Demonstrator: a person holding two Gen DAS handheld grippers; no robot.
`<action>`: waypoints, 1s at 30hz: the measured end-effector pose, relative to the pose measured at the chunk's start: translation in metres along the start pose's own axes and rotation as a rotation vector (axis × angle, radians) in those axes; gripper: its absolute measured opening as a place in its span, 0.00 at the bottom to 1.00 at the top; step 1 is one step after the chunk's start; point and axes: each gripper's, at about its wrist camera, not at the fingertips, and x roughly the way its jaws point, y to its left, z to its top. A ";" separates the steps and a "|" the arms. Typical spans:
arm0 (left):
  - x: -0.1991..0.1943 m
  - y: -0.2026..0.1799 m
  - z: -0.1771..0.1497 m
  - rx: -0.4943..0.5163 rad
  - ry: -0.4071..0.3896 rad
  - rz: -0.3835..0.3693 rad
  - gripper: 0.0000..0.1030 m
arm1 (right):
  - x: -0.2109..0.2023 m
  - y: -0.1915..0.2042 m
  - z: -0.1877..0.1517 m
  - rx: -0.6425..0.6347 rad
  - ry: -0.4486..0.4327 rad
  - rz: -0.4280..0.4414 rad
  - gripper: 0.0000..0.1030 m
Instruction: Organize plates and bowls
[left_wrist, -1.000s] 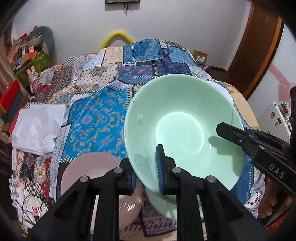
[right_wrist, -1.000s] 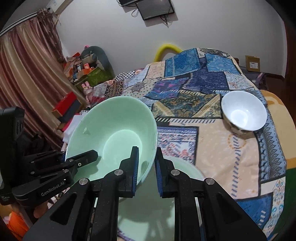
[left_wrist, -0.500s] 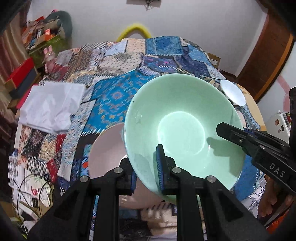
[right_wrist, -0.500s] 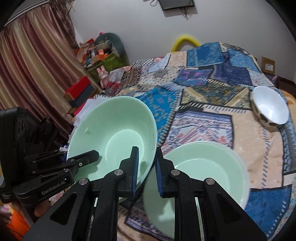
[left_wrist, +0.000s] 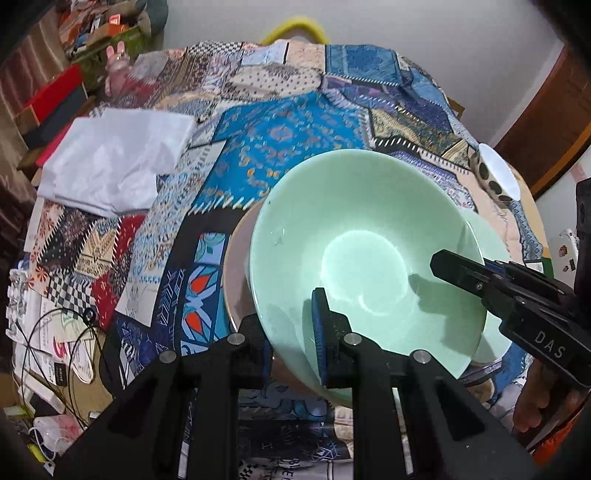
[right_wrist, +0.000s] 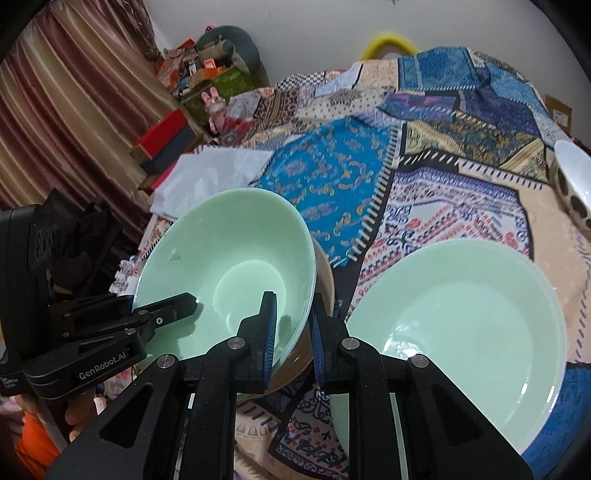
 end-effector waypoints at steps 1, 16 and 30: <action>0.002 0.001 -0.001 -0.005 0.004 -0.003 0.18 | 0.002 0.000 0.001 0.001 0.005 0.000 0.16; 0.014 0.009 -0.002 -0.025 0.014 -0.018 0.18 | 0.012 0.004 -0.006 -0.033 0.038 -0.014 0.18; 0.017 0.007 0.000 -0.013 0.002 0.020 0.17 | 0.007 0.002 -0.003 -0.074 0.016 -0.057 0.21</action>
